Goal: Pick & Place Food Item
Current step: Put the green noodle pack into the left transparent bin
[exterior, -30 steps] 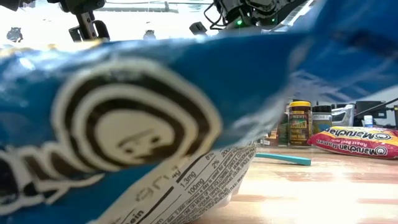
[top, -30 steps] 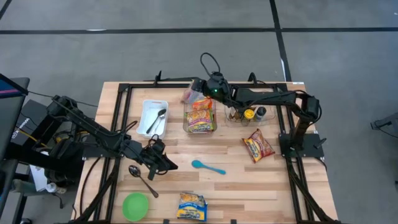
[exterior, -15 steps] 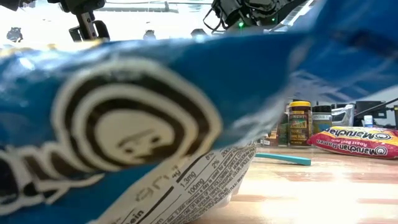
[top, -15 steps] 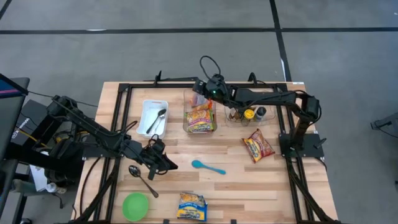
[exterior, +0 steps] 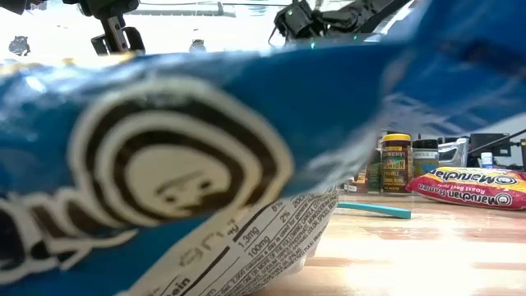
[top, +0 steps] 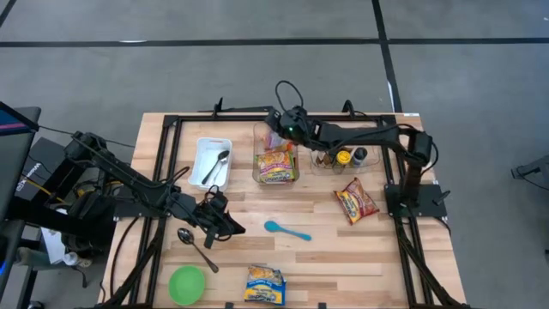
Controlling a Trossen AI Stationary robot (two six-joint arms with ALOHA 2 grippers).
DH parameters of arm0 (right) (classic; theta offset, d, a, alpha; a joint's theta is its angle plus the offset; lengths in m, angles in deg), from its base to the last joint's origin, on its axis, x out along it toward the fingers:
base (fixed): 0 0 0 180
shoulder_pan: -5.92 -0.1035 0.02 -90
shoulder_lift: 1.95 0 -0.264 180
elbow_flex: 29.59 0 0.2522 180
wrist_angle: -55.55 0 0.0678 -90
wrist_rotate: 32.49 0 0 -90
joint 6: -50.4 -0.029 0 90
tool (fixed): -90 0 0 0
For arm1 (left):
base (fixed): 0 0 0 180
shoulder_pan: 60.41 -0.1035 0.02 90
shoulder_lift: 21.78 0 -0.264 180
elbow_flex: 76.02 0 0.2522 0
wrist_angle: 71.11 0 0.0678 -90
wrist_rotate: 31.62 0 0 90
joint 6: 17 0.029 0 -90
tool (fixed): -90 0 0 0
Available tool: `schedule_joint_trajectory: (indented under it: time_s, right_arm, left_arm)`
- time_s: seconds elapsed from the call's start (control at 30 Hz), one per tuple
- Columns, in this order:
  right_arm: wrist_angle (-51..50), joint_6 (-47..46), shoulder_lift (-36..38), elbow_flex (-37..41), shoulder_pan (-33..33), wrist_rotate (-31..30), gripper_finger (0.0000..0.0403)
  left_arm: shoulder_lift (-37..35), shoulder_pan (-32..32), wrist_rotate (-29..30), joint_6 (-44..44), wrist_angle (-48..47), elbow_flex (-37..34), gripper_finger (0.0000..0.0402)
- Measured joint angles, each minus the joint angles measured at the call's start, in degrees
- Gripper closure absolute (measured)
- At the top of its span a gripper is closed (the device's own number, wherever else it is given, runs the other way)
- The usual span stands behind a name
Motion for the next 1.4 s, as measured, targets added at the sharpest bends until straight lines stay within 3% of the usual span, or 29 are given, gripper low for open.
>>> schedule_joint_trajectory:
  time_s: [0.37, 1.4]
  right_arm:
    - [13.18, -4.84, -4.58, -0.02, 0.54, 1.20, 0.0403]
    - [19.23, 15.64, -4.56, 0.00, 3.65, -1.95, 0.0403]
  left_arm:
    - [0.00, 0.00, -0.19, 0.00, 0.09, 0.00, 0.0402]
    - [0.00, -0.01, 0.08, 0.00, 0.02, 0.00, 0.0402]
